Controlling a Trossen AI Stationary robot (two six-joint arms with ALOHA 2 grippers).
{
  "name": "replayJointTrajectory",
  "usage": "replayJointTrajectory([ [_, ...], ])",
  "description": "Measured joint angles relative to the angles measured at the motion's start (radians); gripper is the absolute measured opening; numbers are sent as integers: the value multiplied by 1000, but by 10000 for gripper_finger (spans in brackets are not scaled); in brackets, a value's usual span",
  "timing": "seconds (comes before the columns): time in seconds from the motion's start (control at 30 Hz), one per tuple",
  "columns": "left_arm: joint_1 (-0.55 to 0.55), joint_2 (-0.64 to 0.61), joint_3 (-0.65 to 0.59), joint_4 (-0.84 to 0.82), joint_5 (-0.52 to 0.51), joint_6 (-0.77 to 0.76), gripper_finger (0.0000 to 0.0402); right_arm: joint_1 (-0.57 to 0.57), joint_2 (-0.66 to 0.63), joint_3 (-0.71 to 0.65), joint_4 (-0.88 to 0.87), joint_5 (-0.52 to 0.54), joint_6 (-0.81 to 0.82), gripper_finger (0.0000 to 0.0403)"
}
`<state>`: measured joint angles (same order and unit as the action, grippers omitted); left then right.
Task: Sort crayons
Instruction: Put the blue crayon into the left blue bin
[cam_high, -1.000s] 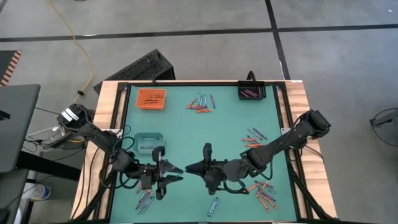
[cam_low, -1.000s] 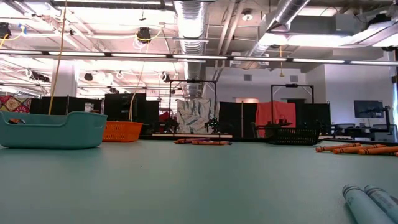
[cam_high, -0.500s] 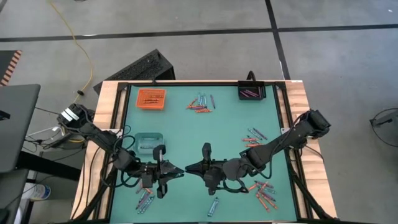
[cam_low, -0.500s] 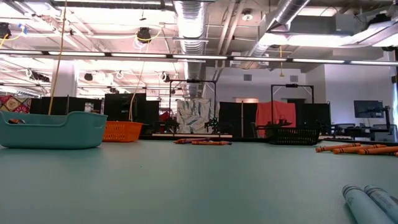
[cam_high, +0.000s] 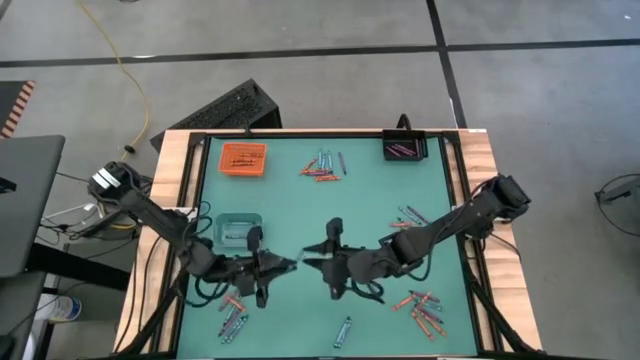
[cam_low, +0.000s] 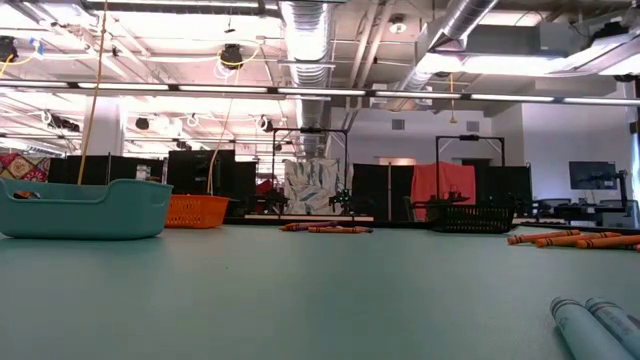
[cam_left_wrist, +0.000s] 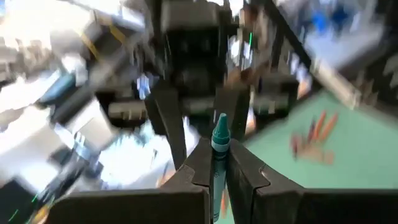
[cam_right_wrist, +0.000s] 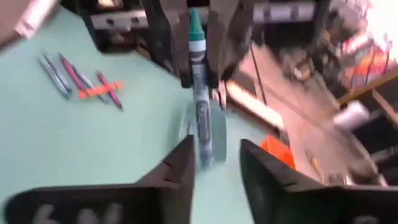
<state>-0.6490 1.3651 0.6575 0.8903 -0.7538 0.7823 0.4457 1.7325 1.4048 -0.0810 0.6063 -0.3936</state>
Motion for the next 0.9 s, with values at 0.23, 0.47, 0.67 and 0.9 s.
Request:
replayJointTrajectory([
  [0.23, 61, -270, 37, -833, -145, -413, 2, 11, 0, 0, -367, 52, 240, 209],
  [0.47, 174, -441, 69, -1458, -98, -848, 2, 50, 0, -2, -682, 52, 528, 196],
  [0.67, 311, -466, 69, -1740, 59, -1034, 2, 117, 0, -2, -824, 48, 682, 173],
  [0.9, 431, -393, 69, -1748, 256, -1009, 2, 193, 0, -2, -931, 47, 843, 161],
])
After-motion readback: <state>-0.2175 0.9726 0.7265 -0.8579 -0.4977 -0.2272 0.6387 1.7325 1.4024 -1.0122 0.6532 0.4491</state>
